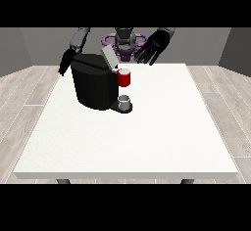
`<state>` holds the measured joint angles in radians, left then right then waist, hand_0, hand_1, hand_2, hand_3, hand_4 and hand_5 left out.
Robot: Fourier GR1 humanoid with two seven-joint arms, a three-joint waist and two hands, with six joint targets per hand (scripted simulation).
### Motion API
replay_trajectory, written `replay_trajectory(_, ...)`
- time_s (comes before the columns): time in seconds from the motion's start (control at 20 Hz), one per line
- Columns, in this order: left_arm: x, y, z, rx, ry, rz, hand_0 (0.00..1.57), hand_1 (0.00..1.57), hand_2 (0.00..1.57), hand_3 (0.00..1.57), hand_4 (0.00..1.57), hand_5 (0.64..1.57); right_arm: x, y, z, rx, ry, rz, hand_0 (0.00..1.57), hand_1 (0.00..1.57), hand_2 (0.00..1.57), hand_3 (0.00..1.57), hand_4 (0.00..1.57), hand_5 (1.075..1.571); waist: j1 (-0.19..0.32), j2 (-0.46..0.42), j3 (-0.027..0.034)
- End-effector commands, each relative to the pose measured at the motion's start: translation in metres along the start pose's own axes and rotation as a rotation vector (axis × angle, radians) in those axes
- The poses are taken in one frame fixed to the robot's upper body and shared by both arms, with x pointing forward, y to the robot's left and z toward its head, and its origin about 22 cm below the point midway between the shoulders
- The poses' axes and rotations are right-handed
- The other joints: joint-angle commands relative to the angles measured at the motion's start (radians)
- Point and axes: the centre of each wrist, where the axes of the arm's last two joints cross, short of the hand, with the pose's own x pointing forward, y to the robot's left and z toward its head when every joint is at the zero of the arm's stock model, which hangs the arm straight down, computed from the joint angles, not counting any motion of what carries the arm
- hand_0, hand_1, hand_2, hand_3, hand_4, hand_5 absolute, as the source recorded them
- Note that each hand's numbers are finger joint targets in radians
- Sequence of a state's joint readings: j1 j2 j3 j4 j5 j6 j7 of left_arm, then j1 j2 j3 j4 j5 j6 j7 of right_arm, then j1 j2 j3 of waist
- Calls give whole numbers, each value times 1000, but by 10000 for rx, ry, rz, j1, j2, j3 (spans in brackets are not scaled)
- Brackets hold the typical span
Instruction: Insert the coffee pod into the coffee machine and close the lid
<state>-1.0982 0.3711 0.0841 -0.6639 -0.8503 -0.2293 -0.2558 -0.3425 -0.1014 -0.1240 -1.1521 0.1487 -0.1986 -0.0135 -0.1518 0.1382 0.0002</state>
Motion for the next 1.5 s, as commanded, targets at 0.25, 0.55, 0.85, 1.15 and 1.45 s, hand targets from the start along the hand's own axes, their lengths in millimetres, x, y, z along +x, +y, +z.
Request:
replay_trajectory(0.25, -21, -156, 33, 744, 305, 8716, 0, 0, 0, 0, 408, 1571, -66, -22, 44, -733, 1744, 34, 0, 0, 0, 0, 0, 1571, 1597, -2108, -36)
replay_trajectory(0.55, -36, -237, 90, -267, 1501, 10251, 0, 0, 0, 0, 421, 1571, -86, -31, 68, -925, 2240, 49, 0, 0, 0, 0, 0, 1571, 2317, -3908, -1)
replay_trajectory(0.85, -48, -256, 117, -348, 2473, 10568, 0, 0, 0, 0, 386, 1571, -34, 18, 51, 1035, 594, -786, 0, 0, 0, 0, 0, 1571, 2417, -4477, -5)
replay_trajectory(1.15, -44, -262, 124, -631, 2816, 11347, 0, 0, 0, 0, 368, 1571, 6, -24, 18, 1786, -273, -17, 0, 0, 0, 0, 154, 1571, 2968, -4684, 2)
replay_trajectory(1.45, -41, -232, 128, 209, 1918, 11072, 0, 0, 0, 0, 396, 1571, 31, -34, 2, 1301, -560, -244, 0, 0, 0, 0, 0, 1571, 3144, -3830, 1)
